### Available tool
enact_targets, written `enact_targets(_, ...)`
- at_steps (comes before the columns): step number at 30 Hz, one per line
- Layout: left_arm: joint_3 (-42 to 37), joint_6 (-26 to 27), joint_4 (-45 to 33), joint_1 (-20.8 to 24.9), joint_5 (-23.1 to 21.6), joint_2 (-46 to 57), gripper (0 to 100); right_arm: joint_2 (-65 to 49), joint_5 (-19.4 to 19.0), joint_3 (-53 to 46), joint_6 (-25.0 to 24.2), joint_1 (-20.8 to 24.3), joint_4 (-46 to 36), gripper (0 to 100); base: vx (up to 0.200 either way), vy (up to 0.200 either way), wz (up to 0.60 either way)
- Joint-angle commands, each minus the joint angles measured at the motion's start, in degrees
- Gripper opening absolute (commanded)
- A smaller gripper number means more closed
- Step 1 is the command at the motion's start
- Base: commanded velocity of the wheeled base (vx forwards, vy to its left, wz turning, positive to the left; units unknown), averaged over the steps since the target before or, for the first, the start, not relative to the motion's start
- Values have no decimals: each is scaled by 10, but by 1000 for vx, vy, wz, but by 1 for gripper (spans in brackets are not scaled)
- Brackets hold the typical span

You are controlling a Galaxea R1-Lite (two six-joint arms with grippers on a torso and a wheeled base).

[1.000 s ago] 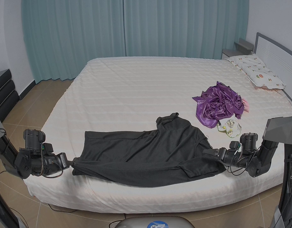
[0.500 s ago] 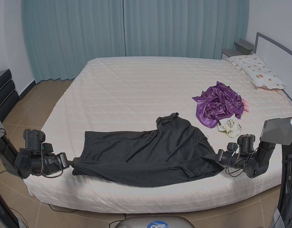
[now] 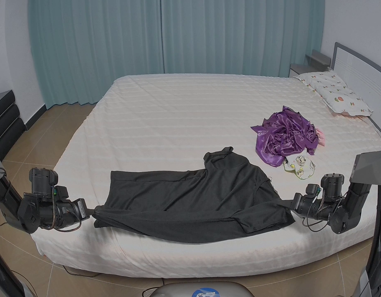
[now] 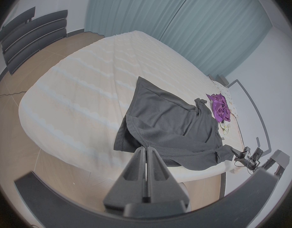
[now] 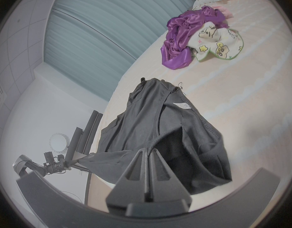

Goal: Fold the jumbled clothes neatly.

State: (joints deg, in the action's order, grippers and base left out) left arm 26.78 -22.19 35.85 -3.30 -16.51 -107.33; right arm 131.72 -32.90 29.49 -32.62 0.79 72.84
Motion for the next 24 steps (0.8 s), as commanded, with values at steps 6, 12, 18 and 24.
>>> enact_targets(6, -2, 1, -5, 1, 18, 48, 0, -70, -28, -152, -2, -43, 138, 0, 0, 0, 0)
enact_targets(12, -23, 6, -4, 1, 33, 53, 0, -100, -66, -207, -2, -75, 171, 0, 0, 0, 0)
enact_targets(18, -46, 8, -5, 1, 36, 53, 0, -148, -102, -237, -2, -91, 171, 0, 0, 0, 0)
enact_targets(24, -84, 59, -4, 0, 39, 49, 0, -161, -104, -261, 4, -90, 171, 0, 0, 0, 0)
